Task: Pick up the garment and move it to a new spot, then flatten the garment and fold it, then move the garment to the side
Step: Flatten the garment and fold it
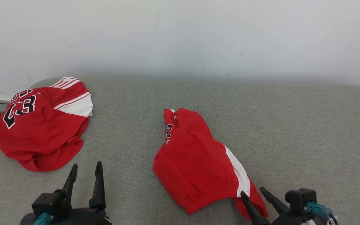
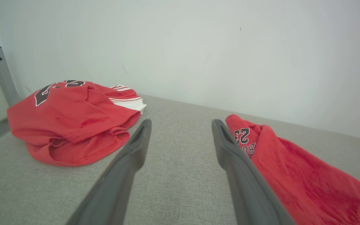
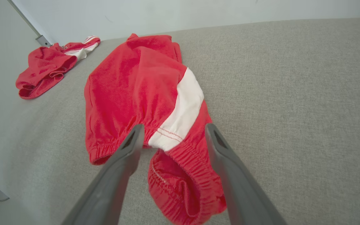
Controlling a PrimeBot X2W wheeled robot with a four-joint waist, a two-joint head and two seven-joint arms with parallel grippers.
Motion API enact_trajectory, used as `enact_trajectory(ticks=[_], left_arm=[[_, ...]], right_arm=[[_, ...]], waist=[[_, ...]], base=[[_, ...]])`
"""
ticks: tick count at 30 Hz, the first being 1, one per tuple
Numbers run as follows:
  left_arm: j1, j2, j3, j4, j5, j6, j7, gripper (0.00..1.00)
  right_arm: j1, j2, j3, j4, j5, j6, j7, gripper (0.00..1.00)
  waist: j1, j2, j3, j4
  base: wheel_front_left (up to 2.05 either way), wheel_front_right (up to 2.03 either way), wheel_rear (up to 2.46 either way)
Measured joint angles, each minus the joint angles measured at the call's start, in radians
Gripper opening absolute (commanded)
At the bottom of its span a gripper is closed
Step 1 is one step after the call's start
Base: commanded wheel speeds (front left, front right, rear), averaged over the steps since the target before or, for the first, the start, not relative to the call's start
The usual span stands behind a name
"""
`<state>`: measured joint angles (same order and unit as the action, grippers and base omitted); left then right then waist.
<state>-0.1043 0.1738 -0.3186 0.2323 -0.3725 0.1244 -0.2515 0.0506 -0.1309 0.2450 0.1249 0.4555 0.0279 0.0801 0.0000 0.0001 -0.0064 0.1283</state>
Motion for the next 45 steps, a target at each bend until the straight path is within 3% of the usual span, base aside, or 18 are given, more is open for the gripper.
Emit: enact_trajectory(ticks=[8, 17, 19, 23, 32, 39, 40, 41, 42, 45], left_arm=[[0.0, -0.028, -0.02, -0.025, 0.037, 0.0, 0.016, 1.0], [0.003, -0.039, -0.01, -0.034, 0.047, 0.0, 0.044, 1.0], [0.018, -0.04, 0.001, -0.041, 0.048, 0.0, 0.044, 1.0], [0.043, -0.04, 0.018, -0.047, 0.048, 0.0, 0.053, 1.0], [0.056, -0.051, 0.008, -0.075, 0.056, 0.0, 0.076, 1.0], [0.054, -0.059, -0.011, -0.086, 0.057, 0.0, 0.09, 1.0], [0.053, -0.062, -0.016, -0.086, 0.057, 0.0, 0.095, 1.0], [0.053, -0.063, -0.017, -0.086, 0.058, 0.0, 0.096, 1.0], [0.053, -0.064, -0.016, -0.086, 0.058, 0.0, 0.096, 1.0], [0.054, -0.061, -0.007, -0.086, 0.058, 0.0, 0.099, 1.0]], right_arm=[[-0.048, -0.06, 0.052, 0.048, -0.09, -0.001, 0.099, 1.0], [-0.08, -0.067, 0.1, 0.135, -0.137, -0.002, 0.167, 1.0], [-0.104, -0.078, 0.111, 0.144, -0.167, -0.002, 0.168, 0.0], [-0.141, -0.109, 0.116, 0.165, -0.194, -0.001, 0.172, 0.0], [-0.266, -0.282, 0.074, 0.205, -0.249, 0.041, 0.17, 0.0], [-0.39, -0.313, 0.083, 0.283, -0.279, 0.062, 0.157, 0.0], [-0.39, -0.314, 0.084, 0.296, -0.28, 0.062, 0.157, 0.06], [-0.389, -0.314, 0.087, 0.308, -0.28, 0.067, 0.157, 0.37], [-0.39, -0.313, 0.089, 0.321, -0.28, 0.069, 0.156, 0.98], [-0.39, -0.305, 0.088, 0.334, -0.28, 0.069, 0.158, 1.0]], waist=[[0.0, 0.0, -0.004, 0.025], [0.0, 0.0, -0.006, 0.073], [0.0, -0.0001, -0.007, 0.08], [0.0, 0.0, -0.011, 0.081], [0.0, 0.0, -0.014, 0.053], [0.0001, -0.0001, -0.004, 0.055], [0.0001, -0.0001, -0.003, 0.057], [0.0001, 0.0, -0.002, 0.06], [0.0, 0.0, -0.001, 0.061], [0.0001, 0.0, 0.001, 0.063]], base=[[0.0, 0.0, 0.0], [0.0, 0.0, 0.0], [0.0, 0.0, 0.0], [0.0, 0.0, 0.0], [0.0, 0.0, 0.0], [0.0, 0.0, 0.0], [0.0, 0.0, 0.0], [0.0, 0.0, 0.0], [0.0, 0.0, 0.0], [0.0, 0.0, 0.0]])
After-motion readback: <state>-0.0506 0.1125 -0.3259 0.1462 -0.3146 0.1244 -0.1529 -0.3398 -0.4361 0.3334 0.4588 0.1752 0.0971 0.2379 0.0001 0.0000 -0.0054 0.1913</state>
